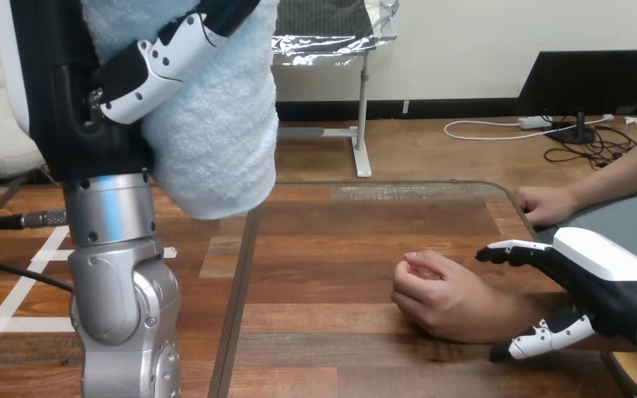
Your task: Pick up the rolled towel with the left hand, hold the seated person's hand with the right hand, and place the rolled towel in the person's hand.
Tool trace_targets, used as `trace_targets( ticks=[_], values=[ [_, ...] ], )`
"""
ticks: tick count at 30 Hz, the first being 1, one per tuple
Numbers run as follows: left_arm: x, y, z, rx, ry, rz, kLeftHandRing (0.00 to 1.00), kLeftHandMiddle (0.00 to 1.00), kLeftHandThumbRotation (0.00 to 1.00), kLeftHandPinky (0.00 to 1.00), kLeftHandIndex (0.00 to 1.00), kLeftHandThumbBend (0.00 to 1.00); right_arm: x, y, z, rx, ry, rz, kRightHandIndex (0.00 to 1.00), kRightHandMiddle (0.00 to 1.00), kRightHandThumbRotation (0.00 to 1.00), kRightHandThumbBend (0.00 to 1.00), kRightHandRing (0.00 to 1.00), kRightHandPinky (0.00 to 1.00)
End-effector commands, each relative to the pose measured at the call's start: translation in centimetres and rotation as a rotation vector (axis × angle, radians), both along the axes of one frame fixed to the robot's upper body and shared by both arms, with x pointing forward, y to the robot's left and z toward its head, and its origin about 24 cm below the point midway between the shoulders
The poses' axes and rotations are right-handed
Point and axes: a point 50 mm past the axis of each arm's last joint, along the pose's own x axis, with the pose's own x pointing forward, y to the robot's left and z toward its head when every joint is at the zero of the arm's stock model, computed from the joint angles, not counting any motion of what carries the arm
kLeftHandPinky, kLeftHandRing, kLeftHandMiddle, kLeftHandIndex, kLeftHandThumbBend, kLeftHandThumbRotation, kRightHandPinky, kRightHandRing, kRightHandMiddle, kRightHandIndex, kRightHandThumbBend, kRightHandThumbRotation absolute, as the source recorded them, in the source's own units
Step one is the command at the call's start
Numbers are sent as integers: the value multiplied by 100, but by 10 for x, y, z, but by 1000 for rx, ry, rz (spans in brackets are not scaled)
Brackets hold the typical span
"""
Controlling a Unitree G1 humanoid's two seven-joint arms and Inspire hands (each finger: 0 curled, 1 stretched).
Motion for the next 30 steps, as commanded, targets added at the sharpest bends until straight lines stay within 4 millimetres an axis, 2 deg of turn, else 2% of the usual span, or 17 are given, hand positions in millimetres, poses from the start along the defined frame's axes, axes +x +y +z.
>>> trace_targets(
  ticks=[1, 30],
  values=[
    [1, 1, 3, -4, -17, 8, 22, 30, 0, 16, 37, 48, 17, -5, 21, -47, -81, -12, 85, 85, 34, 100, 85, 84],
    [0, 3, 1, -15, -11, -3, 22, 30, 0, 17, 37, 48, 28, -12, 12, -172, -12, -46, 85, 85, 37, 100, 85, 85]
  ],
)
